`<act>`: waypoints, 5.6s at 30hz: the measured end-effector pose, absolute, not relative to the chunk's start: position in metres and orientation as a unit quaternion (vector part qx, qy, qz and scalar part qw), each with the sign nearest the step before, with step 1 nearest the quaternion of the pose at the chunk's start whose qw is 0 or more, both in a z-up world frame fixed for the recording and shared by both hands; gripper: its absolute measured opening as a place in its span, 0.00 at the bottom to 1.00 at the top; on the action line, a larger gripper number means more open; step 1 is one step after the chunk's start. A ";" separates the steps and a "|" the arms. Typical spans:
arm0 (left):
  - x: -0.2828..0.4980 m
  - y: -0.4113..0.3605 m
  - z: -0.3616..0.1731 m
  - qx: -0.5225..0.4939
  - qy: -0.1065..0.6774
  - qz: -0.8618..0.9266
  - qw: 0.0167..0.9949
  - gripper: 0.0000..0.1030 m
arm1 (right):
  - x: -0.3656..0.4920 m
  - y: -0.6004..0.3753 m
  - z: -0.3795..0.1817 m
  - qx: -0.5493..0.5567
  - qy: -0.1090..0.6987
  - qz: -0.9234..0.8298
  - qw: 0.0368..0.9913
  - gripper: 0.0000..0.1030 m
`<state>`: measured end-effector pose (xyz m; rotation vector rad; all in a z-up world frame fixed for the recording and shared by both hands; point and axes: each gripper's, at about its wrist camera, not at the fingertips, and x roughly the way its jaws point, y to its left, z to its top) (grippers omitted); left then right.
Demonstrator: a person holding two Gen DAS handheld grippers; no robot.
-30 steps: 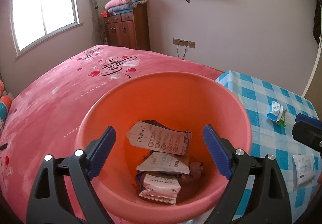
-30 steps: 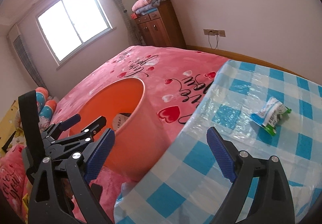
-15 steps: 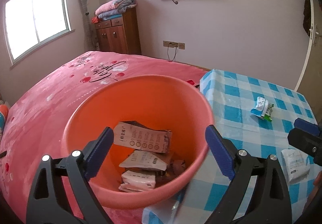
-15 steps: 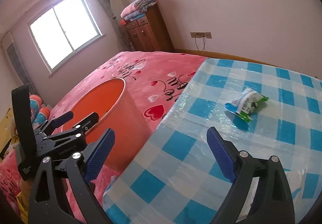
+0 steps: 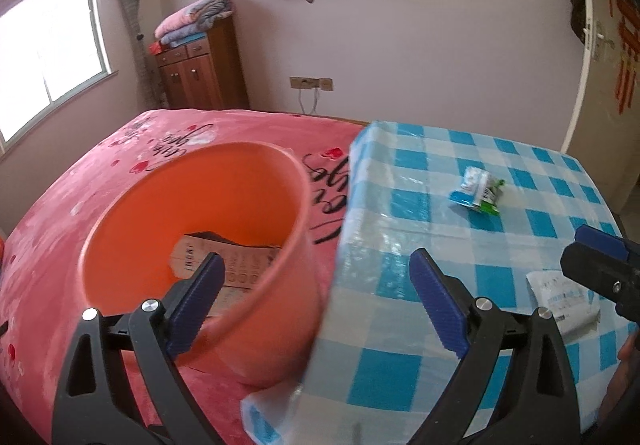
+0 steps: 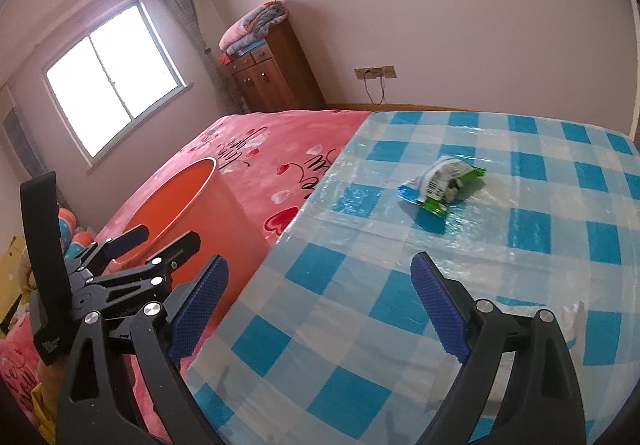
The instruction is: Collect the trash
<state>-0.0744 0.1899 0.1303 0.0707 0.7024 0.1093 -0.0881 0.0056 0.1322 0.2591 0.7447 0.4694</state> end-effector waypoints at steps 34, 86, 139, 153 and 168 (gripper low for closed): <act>-0.072 0.084 0.107 0.088 0.345 -0.022 0.934 0.94 | -0.111 -0.121 0.086 0.198 0.311 0.153 0.917 0.95; -0.040 -0.107 0.025 -0.020 0.453 -0.293 0.842 0.94 | -0.097 -0.282 0.041 0.279 0.338 0.050 0.897 0.95; 0.119 -0.014 0.022 0.140 0.433 -0.090 0.886 0.50 | -0.084 -0.205 0.026 0.166 0.408 0.116 0.890 0.95; 0.079 -0.025 0.023 0.127 0.433 -0.103 0.887 0.48 | -0.077 -0.182 0.017 0.085 0.437 0.081 0.892 0.95; 0.047 -0.036 0.022 0.117 0.432 -0.098 0.889 0.48 | -0.078 -0.169 0.017 0.044 0.439 0.072 0.895 0.95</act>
